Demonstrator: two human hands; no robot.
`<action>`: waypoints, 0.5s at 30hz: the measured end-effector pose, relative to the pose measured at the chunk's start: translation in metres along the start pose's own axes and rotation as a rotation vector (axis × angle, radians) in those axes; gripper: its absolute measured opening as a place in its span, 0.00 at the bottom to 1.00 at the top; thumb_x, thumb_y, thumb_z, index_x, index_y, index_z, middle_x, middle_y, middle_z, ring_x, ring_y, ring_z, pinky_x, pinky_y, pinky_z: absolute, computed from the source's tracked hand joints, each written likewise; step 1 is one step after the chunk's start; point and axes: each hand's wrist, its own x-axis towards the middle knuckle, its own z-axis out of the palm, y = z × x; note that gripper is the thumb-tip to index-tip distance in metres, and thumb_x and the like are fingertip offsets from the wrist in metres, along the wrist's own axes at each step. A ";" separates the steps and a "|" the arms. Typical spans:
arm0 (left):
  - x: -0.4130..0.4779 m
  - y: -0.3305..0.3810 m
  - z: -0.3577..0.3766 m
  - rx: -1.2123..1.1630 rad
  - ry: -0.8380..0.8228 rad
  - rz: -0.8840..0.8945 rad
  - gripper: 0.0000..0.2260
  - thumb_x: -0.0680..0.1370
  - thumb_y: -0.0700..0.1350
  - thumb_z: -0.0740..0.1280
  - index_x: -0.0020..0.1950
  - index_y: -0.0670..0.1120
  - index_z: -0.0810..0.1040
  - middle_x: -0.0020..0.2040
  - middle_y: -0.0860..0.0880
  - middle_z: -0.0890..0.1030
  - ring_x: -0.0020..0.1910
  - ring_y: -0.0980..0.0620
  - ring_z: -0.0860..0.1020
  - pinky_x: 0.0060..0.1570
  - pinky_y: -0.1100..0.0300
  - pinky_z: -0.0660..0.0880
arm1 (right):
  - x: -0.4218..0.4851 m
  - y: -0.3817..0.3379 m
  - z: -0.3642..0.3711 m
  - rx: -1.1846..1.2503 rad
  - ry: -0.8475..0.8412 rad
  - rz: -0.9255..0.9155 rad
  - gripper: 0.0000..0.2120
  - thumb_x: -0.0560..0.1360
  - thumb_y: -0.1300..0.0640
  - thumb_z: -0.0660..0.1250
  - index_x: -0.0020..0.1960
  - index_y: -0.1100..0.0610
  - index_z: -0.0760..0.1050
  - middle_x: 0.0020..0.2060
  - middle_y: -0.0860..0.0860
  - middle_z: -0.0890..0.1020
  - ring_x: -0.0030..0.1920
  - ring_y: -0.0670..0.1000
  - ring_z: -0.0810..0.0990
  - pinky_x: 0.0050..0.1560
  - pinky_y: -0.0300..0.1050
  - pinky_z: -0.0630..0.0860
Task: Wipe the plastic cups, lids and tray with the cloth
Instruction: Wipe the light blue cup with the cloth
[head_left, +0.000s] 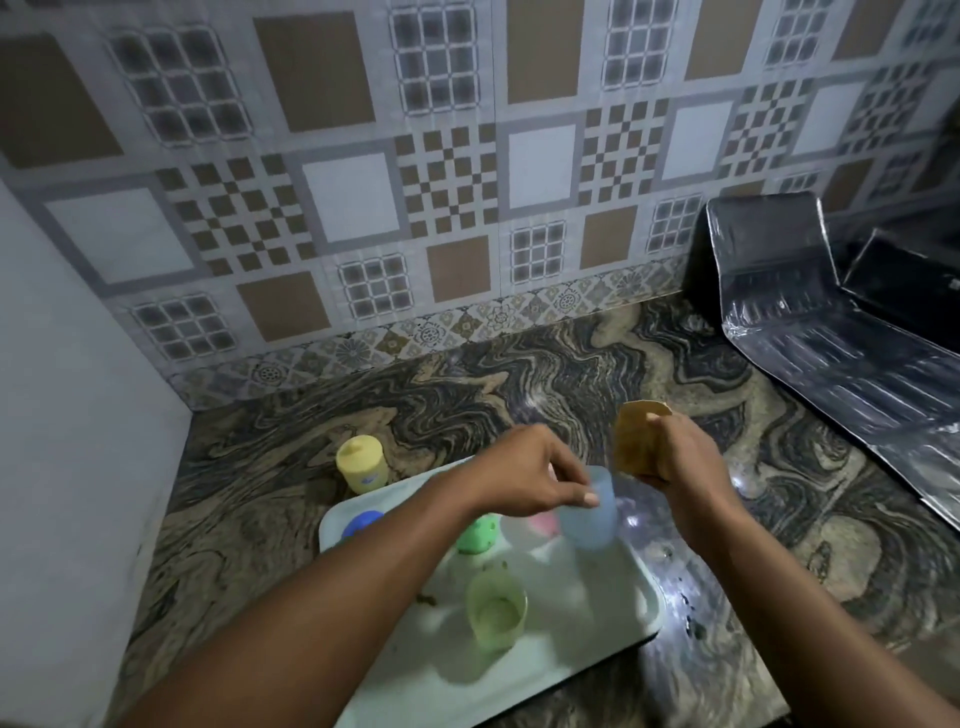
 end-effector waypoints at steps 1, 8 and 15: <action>0.002 0.000 -0.012 -0.077 0.028 -0.010 0.06 0.73 0.49 0.77 0.47 0.48 0.88 0.36 0.59 0.84 0.34 0.67 0.78 0.39 0.65 0.73 | -0.005 -0.004 0.005 -0.031 -0.026 -0.057 0.09 0.77 0.57 0.62 0.50 0.55 0.80 0.42 0.54 0.83 0.41 0.54 0.79 0.40 0.47 0.77; 0.005 -0.003 -0.051 -0.396 0.223 -0.004 0.06 0.76 0.38 0.73 0.52 0.39 0.86 0.46 0.48 0.84 0.49 0.60 0.78 0.48 0.73 0.73 | -0.038 -0.023 0.065 -0.028 -0.247 -0.080 0.28 0.81 0.34 0.51 0.49 0.48 0.85 0.50 0.53 0.87 0.53 0.52 0.85 0.57 0.53 0.79; -0.006 -0.015 -0.070 -0.714 0.243 -0.013 0.08 0.79 0.39 0.68 0.56 0.40 0.83 0.51 0.46 0.83 0.51 0.52 0.79 0.54 0.58 0.76 | -0.031 -0.039 0.076 0.484 -0.526 0.538 0.25 0.80 0.45 0.57 0.68 0.60 0.76 0.62 0.63 0.79 0.56 0.65 0.79 0.53 0.61 0.79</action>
